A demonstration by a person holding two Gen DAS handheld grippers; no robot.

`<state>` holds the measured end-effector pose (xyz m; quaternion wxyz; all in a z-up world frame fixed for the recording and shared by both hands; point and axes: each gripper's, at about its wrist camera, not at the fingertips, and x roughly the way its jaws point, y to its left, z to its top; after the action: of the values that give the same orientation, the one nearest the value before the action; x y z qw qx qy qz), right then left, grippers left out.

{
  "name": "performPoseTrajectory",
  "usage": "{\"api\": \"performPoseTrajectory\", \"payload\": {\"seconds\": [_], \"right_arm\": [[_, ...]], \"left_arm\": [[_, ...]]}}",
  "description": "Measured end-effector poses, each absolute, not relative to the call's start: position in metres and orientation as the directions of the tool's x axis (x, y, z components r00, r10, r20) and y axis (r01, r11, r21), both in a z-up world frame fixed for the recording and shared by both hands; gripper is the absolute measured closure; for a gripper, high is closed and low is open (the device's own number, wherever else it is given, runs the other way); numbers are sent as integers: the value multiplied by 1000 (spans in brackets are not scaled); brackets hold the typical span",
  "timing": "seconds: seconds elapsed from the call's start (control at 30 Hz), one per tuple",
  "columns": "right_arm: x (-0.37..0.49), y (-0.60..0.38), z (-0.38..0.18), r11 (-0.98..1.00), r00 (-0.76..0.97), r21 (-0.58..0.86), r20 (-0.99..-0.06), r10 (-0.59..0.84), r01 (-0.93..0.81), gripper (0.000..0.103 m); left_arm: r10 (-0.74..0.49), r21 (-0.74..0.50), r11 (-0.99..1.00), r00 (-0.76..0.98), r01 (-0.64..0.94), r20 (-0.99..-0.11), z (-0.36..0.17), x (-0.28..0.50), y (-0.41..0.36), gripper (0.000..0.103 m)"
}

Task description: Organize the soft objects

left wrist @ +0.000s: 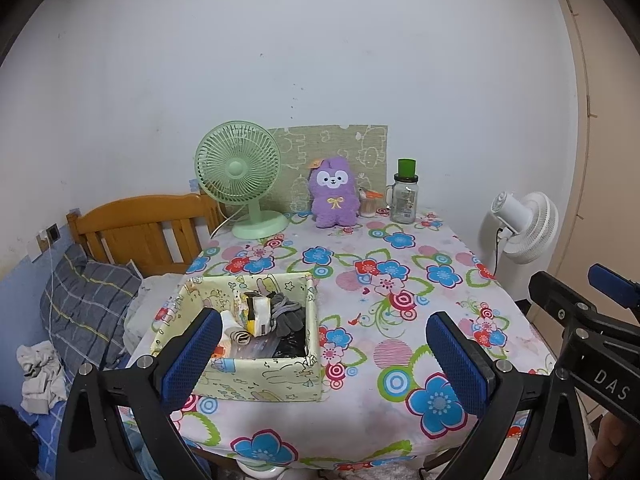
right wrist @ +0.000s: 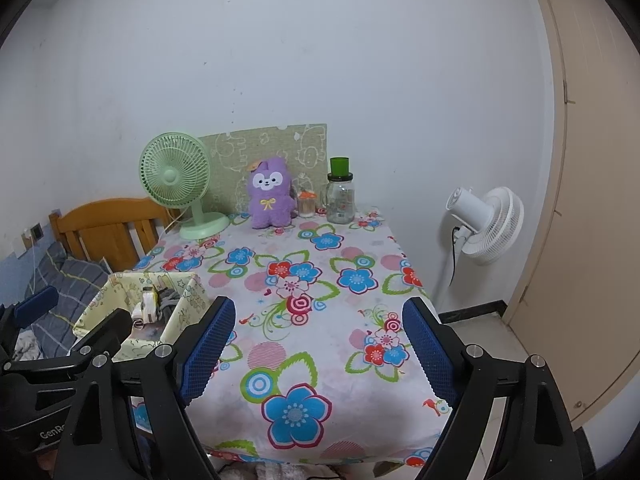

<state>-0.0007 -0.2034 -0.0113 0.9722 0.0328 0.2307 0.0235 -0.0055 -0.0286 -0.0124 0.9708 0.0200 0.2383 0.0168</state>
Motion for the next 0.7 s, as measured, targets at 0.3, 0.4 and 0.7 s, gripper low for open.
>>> {"api": "performPoseTrajectory", "payload": {"seconds": [0.3,0.4,0.7], "right_arm": [[0,-201,-10,997,897,68,-439,62,-36,14],[0,-201,-9,997,897,71,-438,62,-35,13],[-3,-199,-7,996,904,73,-421,70,-43,12]], "left_arm": [[34,36,999,885,-19,-464,-13,-4,-26,0],[35,38,999,885,-19,-463,-13,-5,-26,0],[36,29,999,894,-26,-447,-12,-5,-25,0]]}}
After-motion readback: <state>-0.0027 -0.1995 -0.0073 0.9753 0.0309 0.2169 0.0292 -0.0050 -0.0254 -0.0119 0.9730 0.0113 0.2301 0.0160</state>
